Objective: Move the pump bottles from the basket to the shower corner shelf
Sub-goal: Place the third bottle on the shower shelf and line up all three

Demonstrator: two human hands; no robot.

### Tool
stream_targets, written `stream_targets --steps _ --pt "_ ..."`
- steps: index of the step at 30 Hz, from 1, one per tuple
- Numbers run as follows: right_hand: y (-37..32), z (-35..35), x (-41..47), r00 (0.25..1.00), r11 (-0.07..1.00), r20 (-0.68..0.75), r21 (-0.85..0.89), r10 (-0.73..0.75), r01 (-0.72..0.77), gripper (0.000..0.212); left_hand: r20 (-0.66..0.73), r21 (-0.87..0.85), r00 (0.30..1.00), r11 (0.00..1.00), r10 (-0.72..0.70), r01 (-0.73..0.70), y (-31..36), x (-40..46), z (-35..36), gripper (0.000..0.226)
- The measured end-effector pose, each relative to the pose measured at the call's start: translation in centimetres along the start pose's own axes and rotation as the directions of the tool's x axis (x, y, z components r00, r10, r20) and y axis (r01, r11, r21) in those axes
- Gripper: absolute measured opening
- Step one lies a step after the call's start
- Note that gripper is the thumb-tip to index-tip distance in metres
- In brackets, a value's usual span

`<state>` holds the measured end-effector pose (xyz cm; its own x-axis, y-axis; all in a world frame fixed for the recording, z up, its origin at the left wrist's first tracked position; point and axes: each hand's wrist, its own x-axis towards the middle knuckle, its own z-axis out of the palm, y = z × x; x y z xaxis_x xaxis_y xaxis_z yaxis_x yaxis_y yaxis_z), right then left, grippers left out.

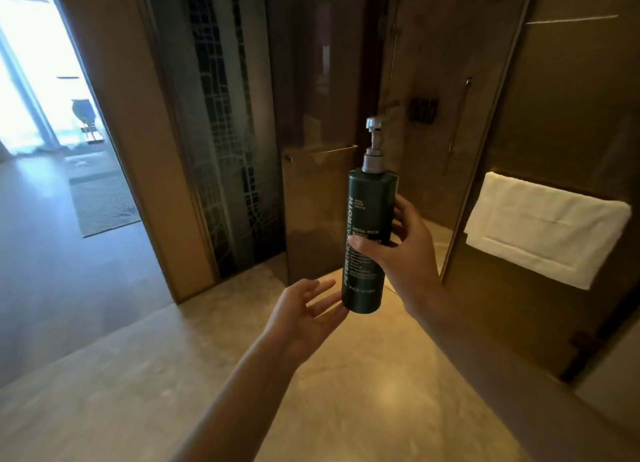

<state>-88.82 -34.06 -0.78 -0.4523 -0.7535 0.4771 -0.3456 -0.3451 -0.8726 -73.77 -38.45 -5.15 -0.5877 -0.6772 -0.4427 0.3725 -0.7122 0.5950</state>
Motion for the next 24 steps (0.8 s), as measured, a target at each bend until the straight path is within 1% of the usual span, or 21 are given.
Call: stream_targets --steps 4,9,13,15,20,24 --pt "4.4 0.3 5.5 0.999 0.999 0.010 0.027 0.040 -0.040 0.068 -0.016 -0.070 1.000 0.997 -0.026 0.025 1.9 6.1 0.9 0.035" --pt "9.8 -0.5 14.4 0.996 0.993 0.010 0.079 0.085 -0.085 0.063 -0.017 -0.102 0.999 0.994 -0.037 0.035 5.2 14.7 4.4 0.030" --pt "13.0 -1.2 21.9 0.995 0.994 0.032 0.050 0.096 -0.098 0.064 -0.053 -0.042 0.999 0.999 -0.014 0.012 7.9 22.1 7.6 0.029" --pt "15.3 -1.3 25.1 0.992 0.992 0.041 0.043 0.117 -0.119 0.063 -0.088 -0.049 0.996 0.999 -0.018 0.014 9.0 25.6 8.5 0.029" --pt "22.1 -0.4 30.9 0.983 0.984 0.039 -0.004 0.178 -0.178 0.064 -0.125 -0.074 0.989 0.995 -0.082 0.073 10.7 33.6 8.2 0.040" --pt "27.1 1.1 37.3 0.976 0.976 0.023 -0.032 0.216 -0.215 0.065 -0.142 -0.075 0.985 0.993 -0.100 0.090 13.8 41.6 7.9 0.040"
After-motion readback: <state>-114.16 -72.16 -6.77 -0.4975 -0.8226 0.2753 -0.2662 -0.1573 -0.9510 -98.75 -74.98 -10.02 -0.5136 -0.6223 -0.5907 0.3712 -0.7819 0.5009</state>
